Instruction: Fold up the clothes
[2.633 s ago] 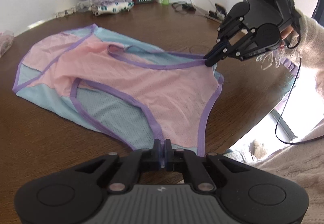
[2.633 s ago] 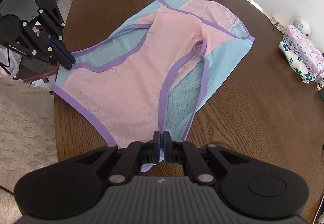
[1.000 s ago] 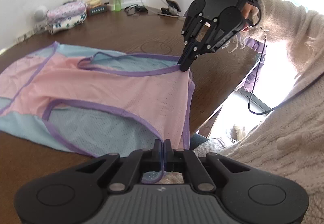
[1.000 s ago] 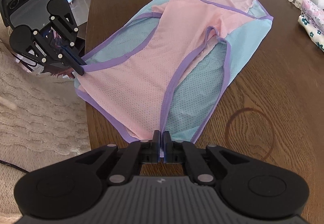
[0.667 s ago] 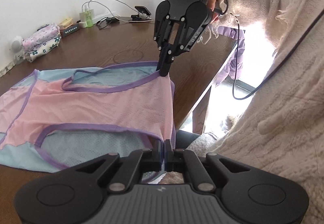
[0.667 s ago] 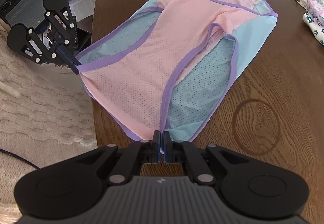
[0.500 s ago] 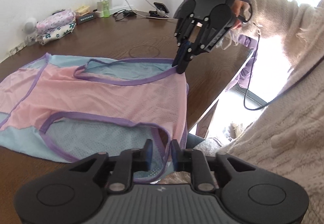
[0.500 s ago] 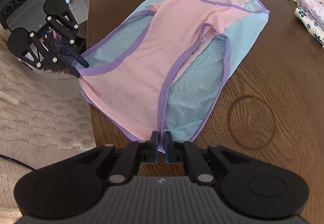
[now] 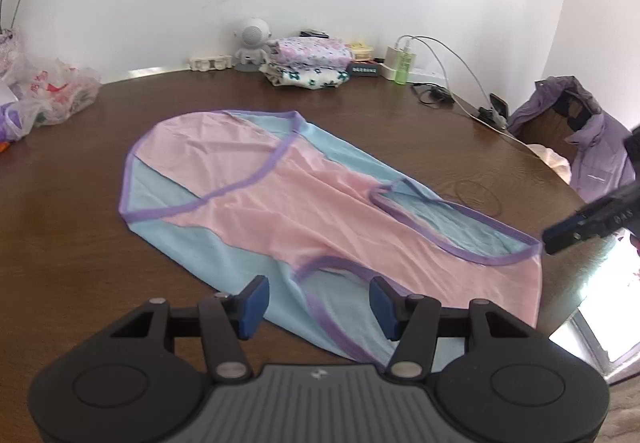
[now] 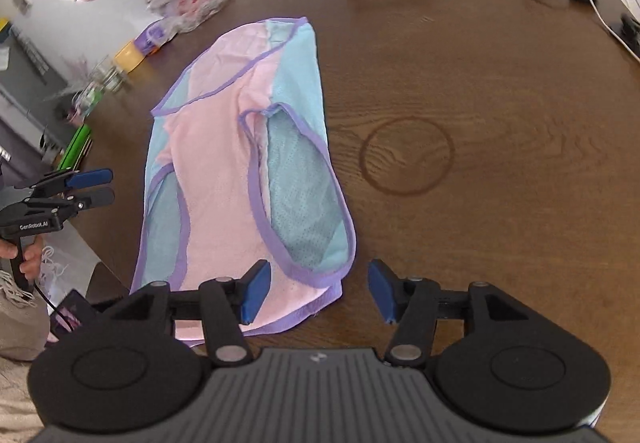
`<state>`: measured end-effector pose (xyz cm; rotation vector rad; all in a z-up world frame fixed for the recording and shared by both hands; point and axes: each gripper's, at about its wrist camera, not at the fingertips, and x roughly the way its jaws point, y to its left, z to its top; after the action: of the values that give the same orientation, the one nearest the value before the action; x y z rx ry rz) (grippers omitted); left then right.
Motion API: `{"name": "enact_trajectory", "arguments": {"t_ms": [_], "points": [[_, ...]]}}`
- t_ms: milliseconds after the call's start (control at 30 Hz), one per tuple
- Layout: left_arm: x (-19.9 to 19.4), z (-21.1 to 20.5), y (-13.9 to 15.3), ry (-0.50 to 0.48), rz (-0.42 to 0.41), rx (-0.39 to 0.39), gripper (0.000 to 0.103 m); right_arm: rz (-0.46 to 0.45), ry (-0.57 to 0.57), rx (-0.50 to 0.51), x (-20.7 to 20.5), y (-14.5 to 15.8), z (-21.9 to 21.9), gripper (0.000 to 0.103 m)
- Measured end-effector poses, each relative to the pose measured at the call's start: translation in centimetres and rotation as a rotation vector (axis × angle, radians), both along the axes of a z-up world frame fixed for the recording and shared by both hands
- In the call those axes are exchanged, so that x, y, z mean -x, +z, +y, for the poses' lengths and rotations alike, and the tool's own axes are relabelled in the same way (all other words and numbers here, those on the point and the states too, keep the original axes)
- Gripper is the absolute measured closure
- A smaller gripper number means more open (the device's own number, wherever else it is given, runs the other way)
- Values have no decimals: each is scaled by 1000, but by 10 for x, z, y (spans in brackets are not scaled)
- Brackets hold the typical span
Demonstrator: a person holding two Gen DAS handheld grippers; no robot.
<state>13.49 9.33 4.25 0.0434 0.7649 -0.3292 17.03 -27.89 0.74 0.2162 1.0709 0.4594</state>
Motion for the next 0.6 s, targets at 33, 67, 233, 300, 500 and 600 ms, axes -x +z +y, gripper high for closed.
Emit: {"name": "enact_trajectory", "arguments": {"t_ms": [33,67,233,300,500,600], "points": [[-8,6,0,18,-7,-14,49,-7,-30,2,7,-2,3,48],[-17,12,1,29,-18,-29,49,-14,-59,8,13,-4,7,48],[-72,40,-2,68,-54,-113,54,-21,-190,42,27,-16,32,48],[-95,50,-3,71,-54,-125,56,-28,-237,59,29,-18,39,48],[-165,66,-16,100,14,-205,64,-27,-338,112,25,-21,51,48],[-185,72,-24,88,50,-222,67,-16,-354,128,23,-23,57,48]]}}
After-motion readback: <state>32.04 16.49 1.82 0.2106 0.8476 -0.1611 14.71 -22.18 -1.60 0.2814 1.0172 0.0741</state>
